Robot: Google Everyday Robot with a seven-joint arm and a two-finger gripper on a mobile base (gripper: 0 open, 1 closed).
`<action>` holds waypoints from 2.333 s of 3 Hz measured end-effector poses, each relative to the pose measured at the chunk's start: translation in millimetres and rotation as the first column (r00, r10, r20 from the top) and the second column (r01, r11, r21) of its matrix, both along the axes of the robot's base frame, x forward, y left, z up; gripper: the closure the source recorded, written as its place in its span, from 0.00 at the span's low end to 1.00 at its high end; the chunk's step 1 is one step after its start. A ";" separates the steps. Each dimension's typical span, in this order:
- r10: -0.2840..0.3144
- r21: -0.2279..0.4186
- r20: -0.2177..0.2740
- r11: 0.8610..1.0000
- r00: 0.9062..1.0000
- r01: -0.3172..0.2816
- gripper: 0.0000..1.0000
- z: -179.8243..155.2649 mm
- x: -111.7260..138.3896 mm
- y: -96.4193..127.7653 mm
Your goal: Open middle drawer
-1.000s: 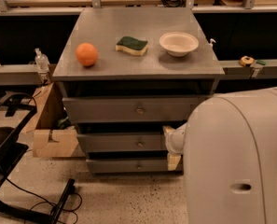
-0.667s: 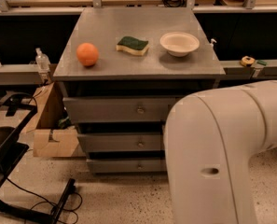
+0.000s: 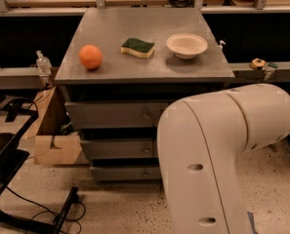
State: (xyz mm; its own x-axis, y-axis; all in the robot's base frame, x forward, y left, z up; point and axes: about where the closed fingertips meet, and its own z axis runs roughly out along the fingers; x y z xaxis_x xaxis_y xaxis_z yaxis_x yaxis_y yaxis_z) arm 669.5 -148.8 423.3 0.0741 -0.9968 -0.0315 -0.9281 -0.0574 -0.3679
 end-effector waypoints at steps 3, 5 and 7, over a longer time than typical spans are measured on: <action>-0.021 -0.044 -0.028 0.999 0.999 0.020 0.95 4.5 -29.1 -14.9; -0.039 -0.010 0.027 0.999 0.999 0.039 0.00 17.0 -12.8 -17.8; -0.026 -0.004 0.056 1.000 0.998 0.026 0.00 20.4 11.3 -6.9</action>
Offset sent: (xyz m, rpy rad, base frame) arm -0.0535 -0.0208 0.0093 -0.0690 0.0405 -0.0280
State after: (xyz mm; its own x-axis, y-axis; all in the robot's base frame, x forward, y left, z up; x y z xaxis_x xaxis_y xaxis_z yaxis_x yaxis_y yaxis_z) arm 680.8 -155.6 443.7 0.0499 -0.9985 -0.0233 -0.9071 -0.0355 -0.4193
